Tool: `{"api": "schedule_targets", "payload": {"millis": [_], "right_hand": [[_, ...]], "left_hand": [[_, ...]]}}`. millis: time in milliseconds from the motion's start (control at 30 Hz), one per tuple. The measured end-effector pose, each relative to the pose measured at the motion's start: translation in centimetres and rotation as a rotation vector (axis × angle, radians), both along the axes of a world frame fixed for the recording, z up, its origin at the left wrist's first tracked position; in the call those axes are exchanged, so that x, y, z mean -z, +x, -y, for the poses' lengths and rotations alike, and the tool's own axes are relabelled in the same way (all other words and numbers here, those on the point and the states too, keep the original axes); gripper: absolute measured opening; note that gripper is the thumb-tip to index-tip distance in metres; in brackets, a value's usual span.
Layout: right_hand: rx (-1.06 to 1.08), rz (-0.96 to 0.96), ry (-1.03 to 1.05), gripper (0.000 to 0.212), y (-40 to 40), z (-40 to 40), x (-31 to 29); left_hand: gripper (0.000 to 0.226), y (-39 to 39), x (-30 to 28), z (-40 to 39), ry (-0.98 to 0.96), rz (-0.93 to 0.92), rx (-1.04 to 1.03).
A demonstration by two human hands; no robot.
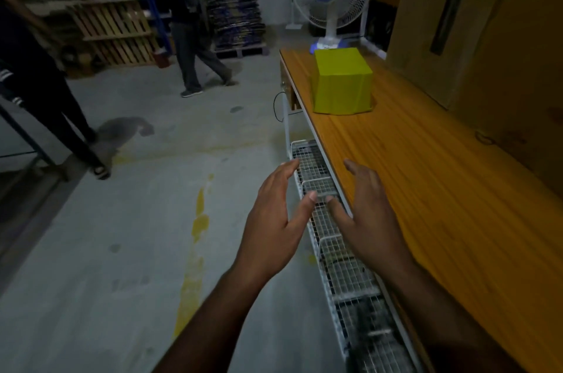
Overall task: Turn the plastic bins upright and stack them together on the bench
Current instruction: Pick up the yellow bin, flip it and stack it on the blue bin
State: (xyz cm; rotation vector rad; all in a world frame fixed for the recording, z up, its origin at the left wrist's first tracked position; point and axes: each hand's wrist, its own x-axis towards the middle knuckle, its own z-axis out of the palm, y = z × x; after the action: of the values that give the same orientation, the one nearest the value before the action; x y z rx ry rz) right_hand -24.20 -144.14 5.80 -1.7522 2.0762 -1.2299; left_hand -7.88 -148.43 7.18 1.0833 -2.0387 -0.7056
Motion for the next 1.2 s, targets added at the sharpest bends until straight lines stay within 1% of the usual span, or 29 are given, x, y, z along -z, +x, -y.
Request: {"api": "schedule_targets", "payload": {"millis": [100,333,400,433,500,533,600,633,700,833,1000,1033,1133,1200], "right_hand": [[0.022,-0.012,0.003,0.067,-2.4,5.9,0.5],[0.144,-0.047,0.014,0.066,-7.2,18.3,1.8],[0.19,-0.047,0.015,0.066,-8.7,22.9,1.6],[0.191,-0.053,0.009,0.066,-9.0,23.0,1.4],[0.255,-0.048,0.009,0.065,-11.2,28.5,0.6],[0.26,-0.057,-0.008,0.065,-11.4,28.6,0.2],[0.322,-0.041,-0.023,0.064,-13.7,33.3,-0.3],[0.327,-0.041,-0.033,0.064,-13.8,33.5,-0.6],[0.366,-0.027,-0.004,0.064,-15.9,36.6,-0.2],[0.4,-0.036,-0.022,0.063,-18.6,39.9,0.3],[0.444,-0.03,-0.03,0.058,-24.9,47.4,0.6],[0.452,-0.033,-0.031,0.058,-25.1,47.7,0.6],[0.505,-0.008,0.031,0.061,-27.8,50.5,1.8],[0.543,0.047,0.101,0.065,-29.1,51.7,3.2]], "left_hand": [[0.058,-2.2,0.6,6.4,0.015,-0.009,0.009],[0.058,-6.1,2.6,20.7,0.056,-0.017,0.077],[0.06,-7.4,2.7,25.7,0.067,-0.021,0.119],[0.06,-7.5,2.5,25.8,0.06,-0.012,0.116],[0.06,-9.3,2.3,31.8,0.091,-0.015,0.182],[0.06,-9.4,1.9,32.0,0.077,-0.009,0.166],[0.06,-12.0,1.5,37.8,0.1,-0.023,0.23],[0.06,-12.2,1.3,38.3,0.086,-0.027,0.227],[0.06,-15.0,1.4,42.5,0.106,-0.019,0.26],[0.059,-17.4,1.8,46.1,0.13,-0.032,0.279],[0.06,-23.3,2.4,52.7,0.167,-0.022,0.264],[0.061,-23.4,2.4,52.9,0.166,-0.019,0.265],[0.067,-25.7,3.3,55.4,0.199,0.011,0.228],[0.079,-27.3,4.6,56.9,0.299,0.01,0.218]]}}
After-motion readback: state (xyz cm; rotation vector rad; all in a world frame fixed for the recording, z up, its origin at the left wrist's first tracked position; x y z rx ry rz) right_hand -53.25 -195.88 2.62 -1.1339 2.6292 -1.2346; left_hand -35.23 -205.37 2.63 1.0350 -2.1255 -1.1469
